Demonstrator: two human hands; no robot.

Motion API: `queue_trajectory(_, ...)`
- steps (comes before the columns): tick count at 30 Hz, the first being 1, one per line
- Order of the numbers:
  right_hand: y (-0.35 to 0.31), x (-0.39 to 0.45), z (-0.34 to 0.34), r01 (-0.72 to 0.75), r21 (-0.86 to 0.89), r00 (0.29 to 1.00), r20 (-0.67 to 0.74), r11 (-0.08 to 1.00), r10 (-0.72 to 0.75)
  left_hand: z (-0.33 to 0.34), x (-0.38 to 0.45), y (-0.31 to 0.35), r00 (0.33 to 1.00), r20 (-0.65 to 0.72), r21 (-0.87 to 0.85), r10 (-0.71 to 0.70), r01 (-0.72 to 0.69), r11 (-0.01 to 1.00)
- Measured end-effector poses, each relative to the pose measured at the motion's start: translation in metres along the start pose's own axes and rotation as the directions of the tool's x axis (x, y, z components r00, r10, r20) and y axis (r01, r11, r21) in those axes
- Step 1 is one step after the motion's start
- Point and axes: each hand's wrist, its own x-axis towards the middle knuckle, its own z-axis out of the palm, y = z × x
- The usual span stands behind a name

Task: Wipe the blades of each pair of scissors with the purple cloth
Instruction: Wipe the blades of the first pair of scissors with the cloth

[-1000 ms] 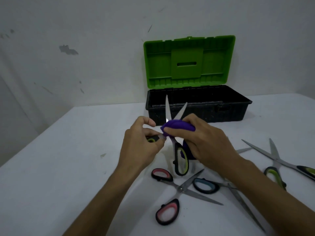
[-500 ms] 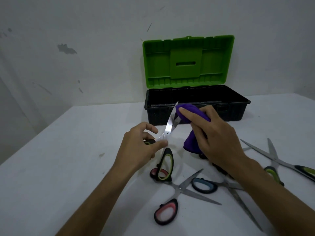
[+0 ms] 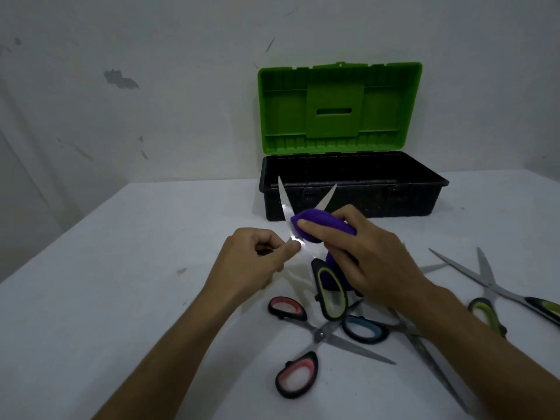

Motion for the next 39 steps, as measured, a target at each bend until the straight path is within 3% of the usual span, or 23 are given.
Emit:
queue_trajectory(6,-0.002,0.000,0.003,0.058,-0.069,0.998,0.041,0.996,-0.055,-0.003,-0.004,-0.002,0.995,-0.074,0.078,0.061,-0.056,0.995)
queue_trajectory(13,0.001,0.004,0.005,0.016,-0.161,0.997,-0.076,0.987,-0.028,-0.006,-0.001,-0.005,0.971,-0.143,0.150,0.193,-0.172,0.974)
queue_trajectory(20,0.010,0.011,0.003,-0.258,-0.156,0.951,-0.213,0.953,0.223,-0.007,0.002,-0.014,0.991,-0.119,0.129,0.063,-0.048,0.990)
queue_trajectory(26,-0.005,0.003,0.015,0.043,-0.100,0.999,-0.019,0.994,-0.045,-0.004,0.004,-0.012,0.988,-0.142,0.135,0.067,-0.048,0.990)
queue_trajectory(30,0.003,0.006,0.012,0.002,-0.131,0.999,-0.045,0.991,-0.008,-0.007,0.001,-0.012,0.979,-0.155,0.156,0.134,-0.109,0.982)
queue_trajectory(35,0.012,0.007,-0.001,-0.268,-0.143,0.948,-0.214,0.953,0.235,-0.005,0.001,-0.013,0.992,-0.111,0.122,0.052,-0.038,0.992)
queue_trajectory(37,0.009,0.005,-0.005,-0.216,-0.113,0.962,-0.193,0.970,0.192,-0.005,0.001,-0.012,0.993,-0.114,0.105,0.033,-0.021,0.994)
queue_trajectory(39,-0.001,0.002,0.001,-0.054,-0.103,0.997,-0.069,0.993,0.047,-0.005,0.001,-0.011,0.992,-0.120,0.094,0.037,-0.026,0.995)
